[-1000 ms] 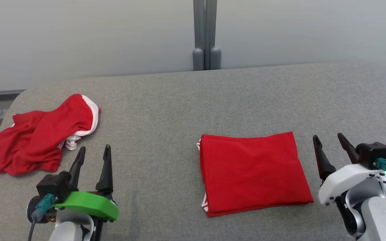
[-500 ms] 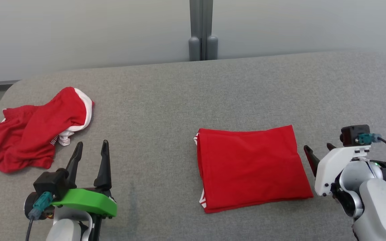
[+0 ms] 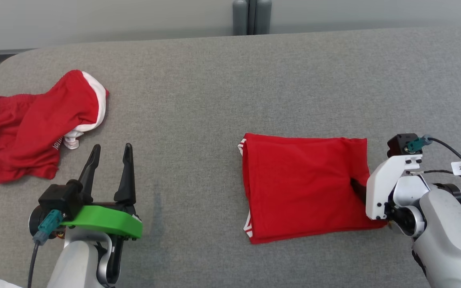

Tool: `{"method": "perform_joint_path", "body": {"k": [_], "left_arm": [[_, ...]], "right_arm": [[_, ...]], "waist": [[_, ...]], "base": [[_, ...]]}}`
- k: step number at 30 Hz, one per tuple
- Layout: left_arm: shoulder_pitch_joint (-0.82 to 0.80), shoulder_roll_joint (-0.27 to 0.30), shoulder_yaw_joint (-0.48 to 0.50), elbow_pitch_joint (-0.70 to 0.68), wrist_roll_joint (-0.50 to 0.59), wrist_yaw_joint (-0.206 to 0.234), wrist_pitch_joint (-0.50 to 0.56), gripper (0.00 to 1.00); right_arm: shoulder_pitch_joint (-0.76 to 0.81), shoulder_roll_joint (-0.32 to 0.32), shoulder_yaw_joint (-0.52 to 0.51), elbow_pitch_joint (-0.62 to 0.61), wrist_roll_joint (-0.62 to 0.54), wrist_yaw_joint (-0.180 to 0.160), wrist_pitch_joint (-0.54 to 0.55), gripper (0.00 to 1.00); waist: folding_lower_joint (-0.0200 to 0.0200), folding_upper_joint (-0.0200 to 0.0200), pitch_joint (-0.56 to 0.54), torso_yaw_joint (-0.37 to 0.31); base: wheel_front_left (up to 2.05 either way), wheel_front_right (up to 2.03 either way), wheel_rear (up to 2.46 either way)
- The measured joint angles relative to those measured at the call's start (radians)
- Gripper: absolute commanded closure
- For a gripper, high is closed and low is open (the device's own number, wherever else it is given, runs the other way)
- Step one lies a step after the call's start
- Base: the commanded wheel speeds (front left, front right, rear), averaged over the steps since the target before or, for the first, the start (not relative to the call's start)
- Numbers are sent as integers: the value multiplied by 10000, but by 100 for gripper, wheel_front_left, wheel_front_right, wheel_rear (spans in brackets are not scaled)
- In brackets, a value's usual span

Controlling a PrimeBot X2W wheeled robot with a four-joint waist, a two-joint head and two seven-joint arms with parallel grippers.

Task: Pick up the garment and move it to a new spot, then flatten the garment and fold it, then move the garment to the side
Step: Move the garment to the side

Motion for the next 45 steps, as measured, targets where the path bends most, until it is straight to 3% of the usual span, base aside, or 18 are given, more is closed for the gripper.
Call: {"method": "perform_joint_path", "body": {"k": [1,2,3,4,13,20,26,34,45], "left_arm": [[-27,0,2,-2,0,0,0,0],[-40,0,8,-6,0,0,0,0],[-40,0,15,-6,0,-2,0,0],[-41,0,25,-8,0,-2,0,0],[-147,73,222,-376,251,-33,-2,0],[-465,17,353,-1197,414,-42,-2,0],[-817,163,163,-1638,571,-44,-2,0],[-1335,625,-94,-2232,849,-44,0,0],[-1706,918,-430,-2631,888,-44,0,0]], "right_arm": [[-79,-58,153,38,84,0,48,0],[-172,-130,290,102,194,0,104,43],[-263,-255,506,125,251,0,157,64],[-342,-337,673,130,276,0,163,100],[-1698,-1498,2405,-148,136,17,-566,100],[-3052,-3200,2644,-222,-130,13,-1361,100],[-3863,-4178,2700,128,-529,13,-2008,100],[-4654,-5010,2286,1043,-1569,13,-3359,100],[-5241,-5210,731,2238,-3777,13,-5049,100]], "waist": [[0,0,66,33],[0,0,137,73],[0,0,201,110],[0,0,247,135],[0,0,555,-226],[0,0,941,-1047],[0,0,1616,-1691],[1,0,2844,-2307],[1,0,4181,-2482]], "base": [[0,0,0],[0,0,0],[0,0,0],[0,0,0],[0,0,0],[0,0,0],[0,0,0],[0,0,0],[0,0,0]]}}
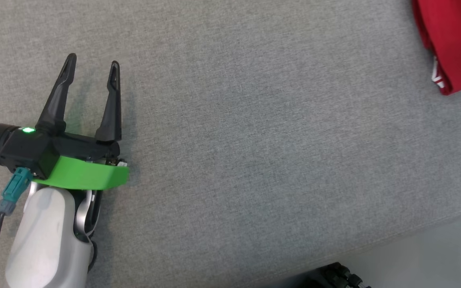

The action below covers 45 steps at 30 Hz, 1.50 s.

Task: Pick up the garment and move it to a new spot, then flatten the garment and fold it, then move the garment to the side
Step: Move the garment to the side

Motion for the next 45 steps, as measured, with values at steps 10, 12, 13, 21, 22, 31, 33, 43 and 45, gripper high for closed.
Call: {"method": "perform_joint_path", "body": {"k": [10,12,13,21,22,31,33,43,45], "left_arm": [[-41,63,-23,10,-71,0,0,0],[-41,59,-29,38,-75,0,0,0],[-39,58,-29,59,-86,0,0,0],[11,-107,-13,236,-205,0,0,0],[38,-155,8,261,-242,0,0,0],[735,-568,268,779,-397,0,-2,0],[995,-594,372,1009,-420,0,-2,0],[2106,-861,1018,1697,-456,0,0,0],[2274,-918,1081,1756,-451,0,0,0]], "right_arm": [[-2,708,-1824,-25,-2397,0,-686,100],[122,911,-2100,0,-2625,0,-545,100],[222,991,-2307,8,-2744,0,-497,75],[948,1463,-3488,-368,-3484,0,-389,0],[1045,1551,-3584,-454,-3522,0,-435,0],[2142,3212,-4451,-1101,-2119,-2,-1914,0],[2671,3737,-4374,-1411,-1599,0,-2272,0],[5476,5020,-3336,-3498,366,-2,-2809,0],[5888,5193,-3078,-3850,483,-2,-2807,0]], "waist": [[0,0,324,458],[0,0,279,481],[0,0,240,486],[0,0,-246,515],[0,0,-350,524],[-1,0,-1566,746],[-1,0,-1933,834],[-1,0,-3614,1347],[-2,0,-3880,1458]], "base": [[0,0,0],[0,0,0],[0,0,0],[0,0,0],[0,0,0],[0,0,0],[0,0,0],[0,0,0],[0,0,0]]}}
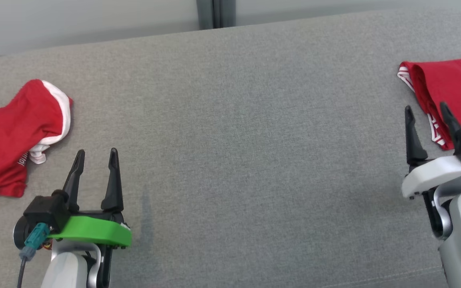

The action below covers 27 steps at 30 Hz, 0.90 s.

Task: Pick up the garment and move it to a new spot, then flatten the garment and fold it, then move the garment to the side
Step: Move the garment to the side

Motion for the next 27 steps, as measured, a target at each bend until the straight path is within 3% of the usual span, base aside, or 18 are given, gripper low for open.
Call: {"method": "perform_joint_path", "body": {"k": [16,27], "left_arm": [[870,-322,255,476,4,0,0,0],[965,-366,368,514,33,0,0,0]], "right_arm": [[2257,1358,244,-1448,125,0,412,0],[2746,1599,397,-1708,102,0,629,0]], "waist": [[0,0,-1742,804],[0,0,-1913,809]], "base": [[0,0,0],[0,0,0]]}}
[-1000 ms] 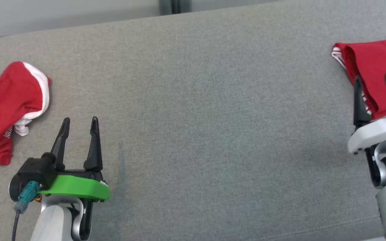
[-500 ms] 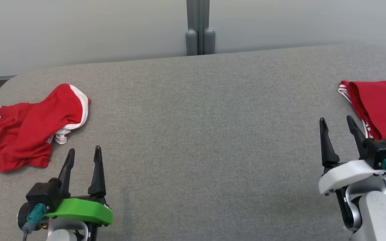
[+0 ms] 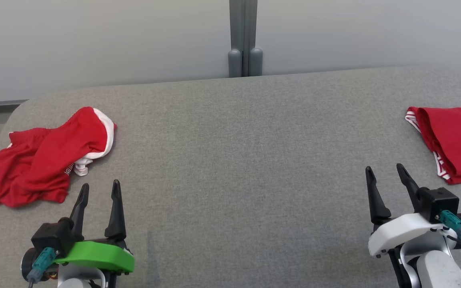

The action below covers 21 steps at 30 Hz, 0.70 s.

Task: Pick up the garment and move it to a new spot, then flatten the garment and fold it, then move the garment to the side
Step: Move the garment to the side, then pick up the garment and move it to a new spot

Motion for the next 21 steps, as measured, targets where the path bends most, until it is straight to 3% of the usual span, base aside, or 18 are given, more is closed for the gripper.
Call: {"method": "perform_joint_path", "body": {"k": [11,21], "left_arm": [[-13,-12,-182,163,-40,-2,0,0],[-12,-4,-190,282,-79,-2,0,0]], "right_arm": [[167,35,-127,-105,-117,0,19,0],[267,38,165,-125,-171,0,59,0]], "waist": [[0,0,29,217],[0,0,-70,1209]], "base": [[0,0,0],[0,0,0]]}}
